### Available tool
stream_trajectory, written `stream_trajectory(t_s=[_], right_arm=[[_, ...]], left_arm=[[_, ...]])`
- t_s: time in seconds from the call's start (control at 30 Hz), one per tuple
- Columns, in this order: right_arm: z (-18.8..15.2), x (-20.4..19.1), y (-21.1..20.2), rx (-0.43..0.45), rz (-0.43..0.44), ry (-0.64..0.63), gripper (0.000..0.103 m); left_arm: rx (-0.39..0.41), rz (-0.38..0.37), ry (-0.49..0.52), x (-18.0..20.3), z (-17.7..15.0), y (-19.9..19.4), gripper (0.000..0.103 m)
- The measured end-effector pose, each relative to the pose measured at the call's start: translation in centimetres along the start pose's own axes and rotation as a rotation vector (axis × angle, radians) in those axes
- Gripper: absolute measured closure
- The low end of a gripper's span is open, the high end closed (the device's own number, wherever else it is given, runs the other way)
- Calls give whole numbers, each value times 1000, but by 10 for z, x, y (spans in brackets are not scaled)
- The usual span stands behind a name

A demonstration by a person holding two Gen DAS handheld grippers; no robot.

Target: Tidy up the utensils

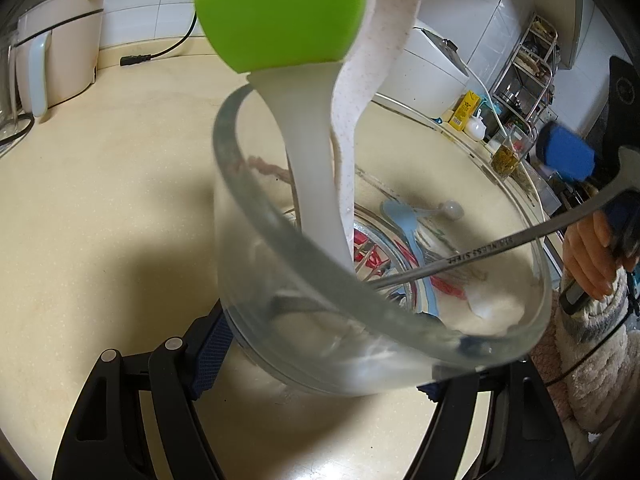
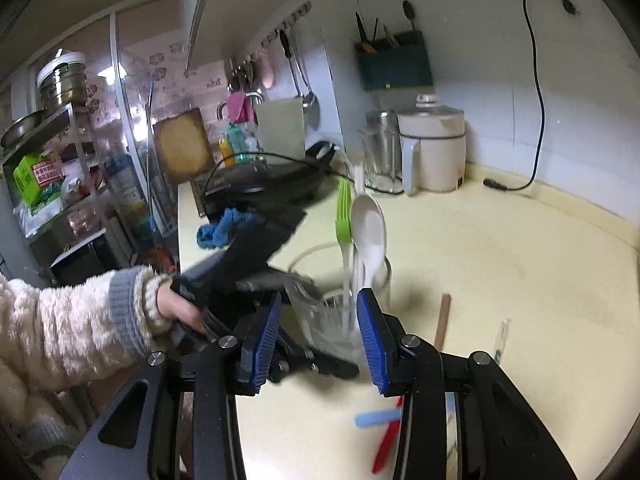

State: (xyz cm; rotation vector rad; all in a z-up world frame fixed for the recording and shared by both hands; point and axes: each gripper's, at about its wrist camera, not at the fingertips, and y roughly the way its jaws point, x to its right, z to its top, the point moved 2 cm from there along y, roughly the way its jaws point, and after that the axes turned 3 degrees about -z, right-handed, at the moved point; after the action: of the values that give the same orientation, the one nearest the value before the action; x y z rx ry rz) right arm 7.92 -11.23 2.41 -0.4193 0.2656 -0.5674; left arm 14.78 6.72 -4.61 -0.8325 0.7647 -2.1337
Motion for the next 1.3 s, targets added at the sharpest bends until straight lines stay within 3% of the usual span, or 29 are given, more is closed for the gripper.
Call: stream_trajectory(t_s=[0.37,0.8,1.13,1.3], right_arm=[[32,41,34,31,-79,153,64],[27,83,51,-9,-94,311,64],[33,84,75,-54,-98,340,64],[27,80,52,-62,-52,335,64]], left_arm=[[0,0,0,-1,0,0,24],[-1,6,5,7,-4,2,24],[-10,40,31,13,-2,1,24],[-10,40,31,16,-2,1,24]])
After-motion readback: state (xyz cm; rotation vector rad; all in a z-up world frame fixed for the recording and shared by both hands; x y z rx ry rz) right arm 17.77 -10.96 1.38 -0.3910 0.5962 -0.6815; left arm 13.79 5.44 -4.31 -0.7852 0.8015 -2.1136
